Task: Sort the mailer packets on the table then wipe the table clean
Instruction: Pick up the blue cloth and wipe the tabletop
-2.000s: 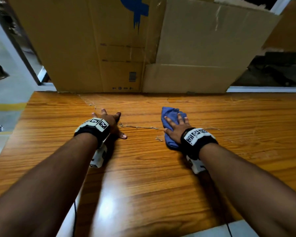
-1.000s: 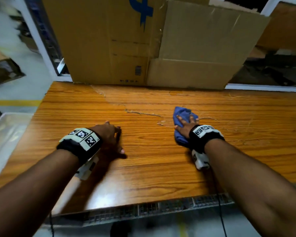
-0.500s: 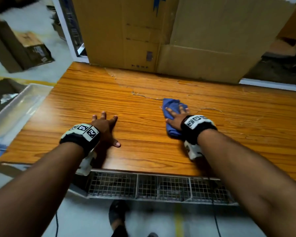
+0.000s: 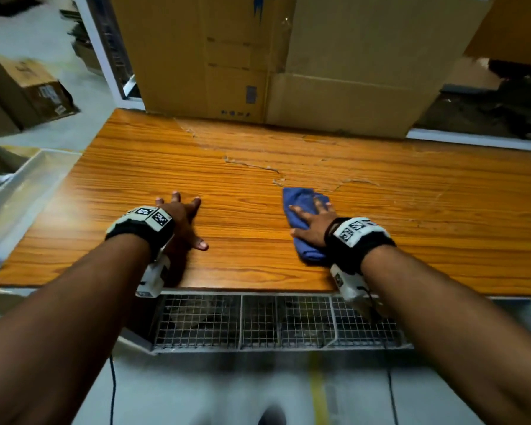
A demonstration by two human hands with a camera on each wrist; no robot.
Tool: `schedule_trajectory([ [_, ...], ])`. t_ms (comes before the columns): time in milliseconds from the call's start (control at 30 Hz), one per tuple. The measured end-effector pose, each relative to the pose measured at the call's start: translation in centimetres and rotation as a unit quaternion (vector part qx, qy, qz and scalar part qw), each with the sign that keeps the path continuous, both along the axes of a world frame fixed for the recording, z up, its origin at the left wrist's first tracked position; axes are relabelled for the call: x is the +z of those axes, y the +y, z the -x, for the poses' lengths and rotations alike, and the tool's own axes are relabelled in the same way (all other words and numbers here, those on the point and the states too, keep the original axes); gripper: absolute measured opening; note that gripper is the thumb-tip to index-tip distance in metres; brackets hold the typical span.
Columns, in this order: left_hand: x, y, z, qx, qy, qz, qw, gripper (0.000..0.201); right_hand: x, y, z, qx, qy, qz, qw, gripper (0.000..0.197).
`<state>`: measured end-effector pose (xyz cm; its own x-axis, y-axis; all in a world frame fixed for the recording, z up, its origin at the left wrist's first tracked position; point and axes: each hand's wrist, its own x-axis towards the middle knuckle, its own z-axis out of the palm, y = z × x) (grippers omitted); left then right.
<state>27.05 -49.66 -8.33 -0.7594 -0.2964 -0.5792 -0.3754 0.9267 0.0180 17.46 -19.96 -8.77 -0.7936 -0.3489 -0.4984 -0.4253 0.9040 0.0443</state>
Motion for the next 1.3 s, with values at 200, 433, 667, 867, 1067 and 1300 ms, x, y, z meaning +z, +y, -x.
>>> schedule_trajectory([
  [200,0.3,0.2,0.1,0.01,-0.011,-0.018,1.0,0.126,-0.6,2.7,0.1,-0.139,0.013,-0.013,0.99,0.07],
  [433,-0.2,0.1,0.3,-0.005,-0.004,0.004,1.0,0.129,-1.7,-9.4,-9.2,0.069,-0.032,0.069,0.995,0.068],
  [667,0.4,0.2,-0.5,-0.007,0.018,-0.008,1.0,0.125,-1.7,0.9,-5.1,-0.141,0.003,0.017,0.99,0.068],
  [867,2.6,2.7,-3.7,-0.066,0.101,-0.006,0.993,0.063,-2.1,-4.6,-10.4,-0.039,-0.017,0.067,0.997,0.067],
  [1067,0.0,4.9,-7.6,-0.07,0.096,-0.044,0.992,0.085,-1.3,-0.7,-11.2,-0.002,0.01,0.047,0.999,0.062],
  [1300,-0.4,5.0,-7.2,-0.079,0.082,-0.04,0.993,0.089,-0.9,2.8,-10.2,-0.19,0.013,0.023,0.981,0.063],
])
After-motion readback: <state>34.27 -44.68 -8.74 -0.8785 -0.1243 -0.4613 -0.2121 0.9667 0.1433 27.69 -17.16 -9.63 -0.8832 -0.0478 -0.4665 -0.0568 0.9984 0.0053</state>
